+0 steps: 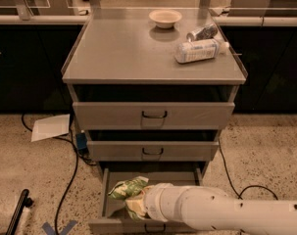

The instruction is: Pick green jalapeno chip bag from bottom drawer and place on counter

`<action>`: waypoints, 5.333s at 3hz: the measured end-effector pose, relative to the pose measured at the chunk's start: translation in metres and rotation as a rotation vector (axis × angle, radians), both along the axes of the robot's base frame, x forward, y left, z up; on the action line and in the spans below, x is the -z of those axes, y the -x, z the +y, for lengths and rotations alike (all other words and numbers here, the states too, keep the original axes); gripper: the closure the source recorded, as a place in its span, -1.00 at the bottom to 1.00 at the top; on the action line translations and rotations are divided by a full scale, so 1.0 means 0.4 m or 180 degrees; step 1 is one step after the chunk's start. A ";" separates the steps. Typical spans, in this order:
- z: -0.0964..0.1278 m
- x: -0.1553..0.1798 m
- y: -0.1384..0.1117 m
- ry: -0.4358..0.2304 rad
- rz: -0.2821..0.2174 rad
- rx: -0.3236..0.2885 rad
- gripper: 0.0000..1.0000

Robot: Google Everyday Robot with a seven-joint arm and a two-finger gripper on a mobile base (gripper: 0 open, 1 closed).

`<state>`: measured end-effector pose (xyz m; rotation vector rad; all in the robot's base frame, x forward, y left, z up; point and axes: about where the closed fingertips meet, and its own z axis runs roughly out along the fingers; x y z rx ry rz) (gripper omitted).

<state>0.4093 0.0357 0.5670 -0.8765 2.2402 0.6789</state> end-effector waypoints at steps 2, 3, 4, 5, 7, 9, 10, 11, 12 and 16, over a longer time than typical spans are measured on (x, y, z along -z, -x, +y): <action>-0.006 -0.094 -0.034 0.0033 -0.0321 0.0033 1.00; -0.022 -0.261 -0.044 0.0209 -0.0786 0.0129 1.00; -0.029 -0.437 -0.063 0.0418 -0.1248 0.0220 1.00; -0.034 -0.596 -0.089 0.0566 -0.1677 0.0361 1.00; -0.005 -0.573 -0.073 0.0435 -0.1643 0.0388 1.00; -0.041 -0.656 -0.153 0.0506 -0.2017 0.0387 1.00; -0.047 -0.702 -0.237 0.0554 -0.2150 0.0200 1.00; -0.012 -0.730 -0.342 0.0517 -0.2189 -0.0078 1.00; 0.037 -0.757 -0.451 0.0430 -0.2220 -0.0284 1.00; 0.027 -0.847 -0.563 0.0464 -0.2418 -0.0620 1.00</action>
Offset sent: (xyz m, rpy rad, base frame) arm 0.0285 -0.0133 0.1099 -0.0559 -0.2699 -0.0311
